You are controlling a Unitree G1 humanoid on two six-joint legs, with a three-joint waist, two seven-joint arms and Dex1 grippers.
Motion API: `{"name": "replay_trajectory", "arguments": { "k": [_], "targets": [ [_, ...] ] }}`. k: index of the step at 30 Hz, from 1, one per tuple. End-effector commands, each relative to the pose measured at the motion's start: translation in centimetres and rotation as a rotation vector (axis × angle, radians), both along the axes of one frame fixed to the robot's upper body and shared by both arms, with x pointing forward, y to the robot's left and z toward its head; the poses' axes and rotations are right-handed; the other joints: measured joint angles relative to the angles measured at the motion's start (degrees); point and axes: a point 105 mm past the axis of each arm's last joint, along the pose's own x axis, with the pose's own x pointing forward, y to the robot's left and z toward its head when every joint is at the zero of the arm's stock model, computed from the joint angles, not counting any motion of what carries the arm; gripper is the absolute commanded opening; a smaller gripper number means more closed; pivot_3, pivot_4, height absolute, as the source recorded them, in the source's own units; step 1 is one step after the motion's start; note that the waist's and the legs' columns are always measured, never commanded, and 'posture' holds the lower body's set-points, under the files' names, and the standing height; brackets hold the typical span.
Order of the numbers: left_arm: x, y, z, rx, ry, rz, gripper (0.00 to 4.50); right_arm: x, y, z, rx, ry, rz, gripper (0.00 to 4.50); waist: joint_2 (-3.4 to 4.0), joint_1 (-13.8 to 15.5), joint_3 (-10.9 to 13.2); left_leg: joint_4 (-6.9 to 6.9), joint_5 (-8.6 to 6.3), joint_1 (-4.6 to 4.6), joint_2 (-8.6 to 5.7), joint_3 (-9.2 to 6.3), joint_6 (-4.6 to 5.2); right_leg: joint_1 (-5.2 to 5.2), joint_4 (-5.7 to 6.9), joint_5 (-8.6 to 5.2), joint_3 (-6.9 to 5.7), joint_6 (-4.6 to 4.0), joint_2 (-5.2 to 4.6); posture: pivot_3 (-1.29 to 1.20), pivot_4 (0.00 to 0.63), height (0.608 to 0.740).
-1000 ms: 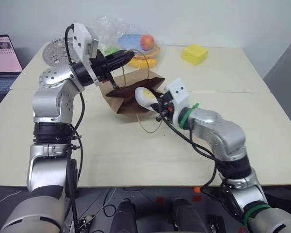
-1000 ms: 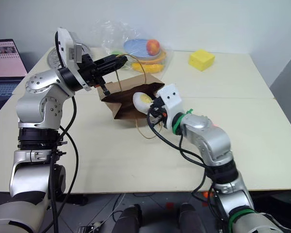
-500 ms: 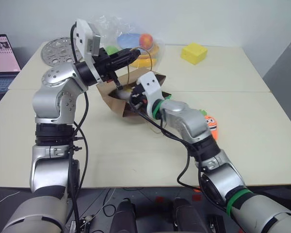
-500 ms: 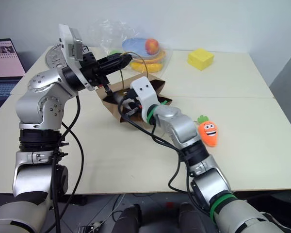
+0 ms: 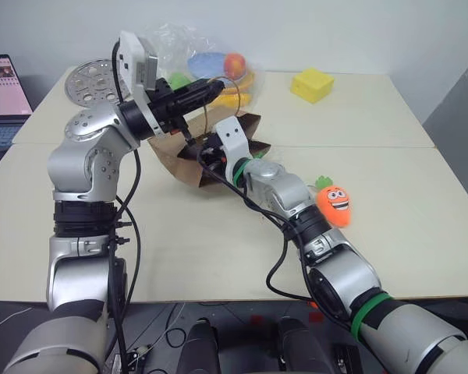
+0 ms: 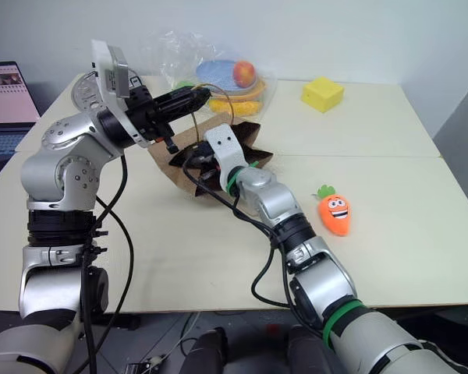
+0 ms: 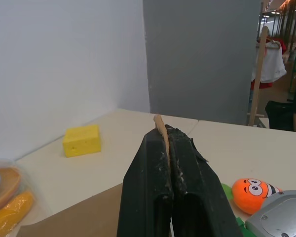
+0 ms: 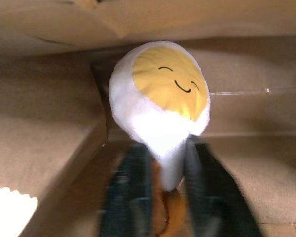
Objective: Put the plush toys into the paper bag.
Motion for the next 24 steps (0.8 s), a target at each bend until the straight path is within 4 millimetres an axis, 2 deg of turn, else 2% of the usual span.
{"name": "replay_trajectory", "arguments": {
  "k": [1,5,7,10,12,14,17,20,21,24],
  "targets": [
    [-0.8,0.3,1.2,0.006,-0.056,-0.008,0.0,-0.2,-1.1,2.2,0.031,-0.093,0.009,2.24,0.0,0.08,0.0,0.0,0.0,0.0,0.0,0.0,0.0,0.0,0.0,0.0,0.0,0.0,0.0,0.0,0.15,0.74],
    [-0.6,0.2,1.0,0.009,-0.056,-0.006,0.0,-2.0,-3.0,2.5,0.023,-0.15,0.062,3.73,0.0,0.29,0.0,0.01,0.0,-0.03,-0.01,0.0,0.0,0.0,-0.02,0.0,0.0,0.0,0.0,0.0,0.15,0.74],
    [-0.6,0.2,0.9,0.009,-0.056,-0.005,0.0,-3.3,-4.5,3.7,0.041,-0.195,0.07,4.45,0.0,0.26,0.0,0.01,0.0,-0.03,0.0,0.0,0.0,0.0,-0.02,0.0,0.0,0.0,0.0,0.0,0.15,0.74],
    [-0.6,0.3,0.9,0.005,-0.055,-0.004,0.0,-5.0,-7.7,4.6,0.036,-0.236,0.042,4.48,0.0,0.25,0.0,0.0,0.0,-0.03,0.0,-0.01,0.0,-0.02,0.0,0.0,0.0,0.0,0.0,0.0,0.15,0.74],
    [-0.6,0.4,0.8,0.006,-0.055,0.0,0.0,-6.1,-11.6,4.4,-0.006,-0.242,-0.04,4.48,0.0,0.4,0.0,0.01,0.0,-0.03,0.0,0.0,0.0,-0.01,-0.01,0.0,0.0,0.0,0.0,0.0,0.15,0.74],
    [-0.7,0.6,0.7,0.005,-0.055,0.001,0.0,-7.0,-14.5,3.9,-0.073,-0.263,-0.127,4.48,-0.01,0.85,-0.01,0.02,0.0,-0.05,-0.01,-0.03,0.0,0.02,-0.03,-0.01,-0.02,0.01,-0.01,0.0,0.15,0.74],
    [-0.8,0.8,0.6,0.007,-0.053,0.0,0.0,-8.3,-18.6,2.6,-0.142,-0.247,-0.283,4.48,-0.01,0.79,-0.01,0.08,0.0,-0.06,-0.02,0.01,0.0,0.02,-0.07,-0.01,0.01,0.01,-0.02,0.0,0.15,0.74],
    [-0.6,0.8,0.5,0.009,-0.051,-0.002,0.0,-9.6,-22.6,0.2,-0.229,-0.196,-0.461,4.48,-0.02,0.67,-0.01,0.1,0.0,-0.04,-0.01,0.01,0.0,0.02,-0.06,-0.02,0.04,0.02,-0.01,0.0,0.15,0.74],
    [-0.6,0.8,0.5,0.011,-0.051,-0.003,0.0,-9.9,-23.2,-0.3,-0.252,-0.188,-0.489,4.48,-0.01,0.59,-0.01,0.12,0.0,-0.04,-0.02,0.02,0.0,0.02,-0.05,-0.02,0.05,0.02,-0.01,0.0,0.15,0.74],
    [-0.6,0.4,0.4,0.01,-0.047,-0.016,0.0,-11.3,-25.4,-3.4,-0.297,-0.088,-0.602,4.48,-0.02,0.37,-0.01,0.19,0.0,-0.04,-0.02,0.1,0.0,0.02,-0.07,-0.05,0.14,0.07,-0.01,0.0,0.15,0.74]
  ]
}}
